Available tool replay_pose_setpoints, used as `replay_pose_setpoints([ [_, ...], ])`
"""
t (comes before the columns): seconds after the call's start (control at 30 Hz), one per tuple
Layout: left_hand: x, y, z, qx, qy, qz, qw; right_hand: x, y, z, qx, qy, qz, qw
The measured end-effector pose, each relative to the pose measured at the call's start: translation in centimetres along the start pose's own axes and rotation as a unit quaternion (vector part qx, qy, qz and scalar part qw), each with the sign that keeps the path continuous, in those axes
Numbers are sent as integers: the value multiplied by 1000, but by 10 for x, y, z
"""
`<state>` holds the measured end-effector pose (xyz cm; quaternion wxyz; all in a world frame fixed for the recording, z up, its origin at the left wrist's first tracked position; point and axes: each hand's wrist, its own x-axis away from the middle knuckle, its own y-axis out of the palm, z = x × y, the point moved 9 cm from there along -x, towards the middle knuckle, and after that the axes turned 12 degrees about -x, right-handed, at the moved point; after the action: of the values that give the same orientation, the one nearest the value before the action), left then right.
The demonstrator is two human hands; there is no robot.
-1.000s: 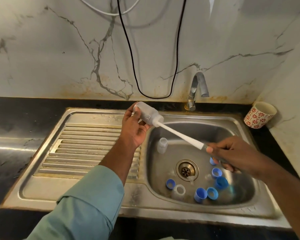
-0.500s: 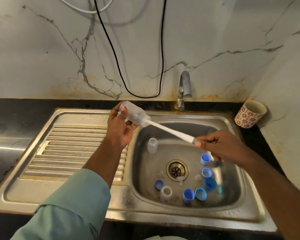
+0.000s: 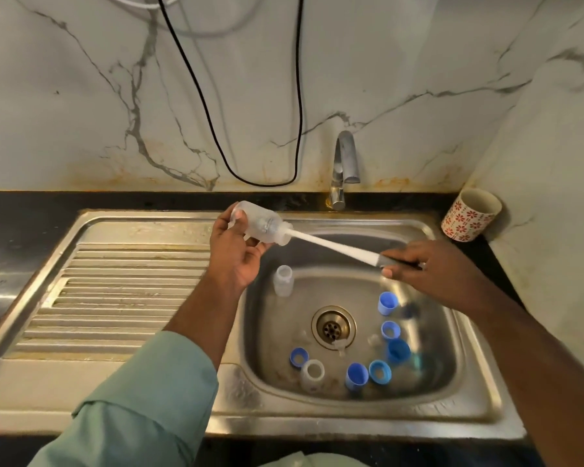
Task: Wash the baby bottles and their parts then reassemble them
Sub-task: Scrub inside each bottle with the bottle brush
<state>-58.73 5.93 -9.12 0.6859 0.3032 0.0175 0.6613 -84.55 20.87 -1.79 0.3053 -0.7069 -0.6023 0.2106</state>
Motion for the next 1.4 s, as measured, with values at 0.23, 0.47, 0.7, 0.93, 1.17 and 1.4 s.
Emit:
replay_pose_setpoints([
  [0.23, 2, -15, 7, 8, 9, 19, 1000, 15, 26, -7, -11, -9, -57, 998],
  [0.47, 20, -9, -2, -1, 6, -40, 999, 16, 34, 12, -147, 43, -27, 988],
  [0.7, 22, -22, -10, -26, -16, 10, 999, 23, 35, 1, -126, -7, -1, 992],
  [0.93, 22, -18, -17, -95, -100, 45, 989, 19, 45, -4, 36, -56, -16, 998],
  [1.17, 14, 3, -21, -111, -162, 64, 979, 23, 59, -17, 157, -74, -70, 982],
  [1.4, 5, 2, -23, -100, -85, 29, 991, 35, 60, -7, -139, -10, -27, 990],
])
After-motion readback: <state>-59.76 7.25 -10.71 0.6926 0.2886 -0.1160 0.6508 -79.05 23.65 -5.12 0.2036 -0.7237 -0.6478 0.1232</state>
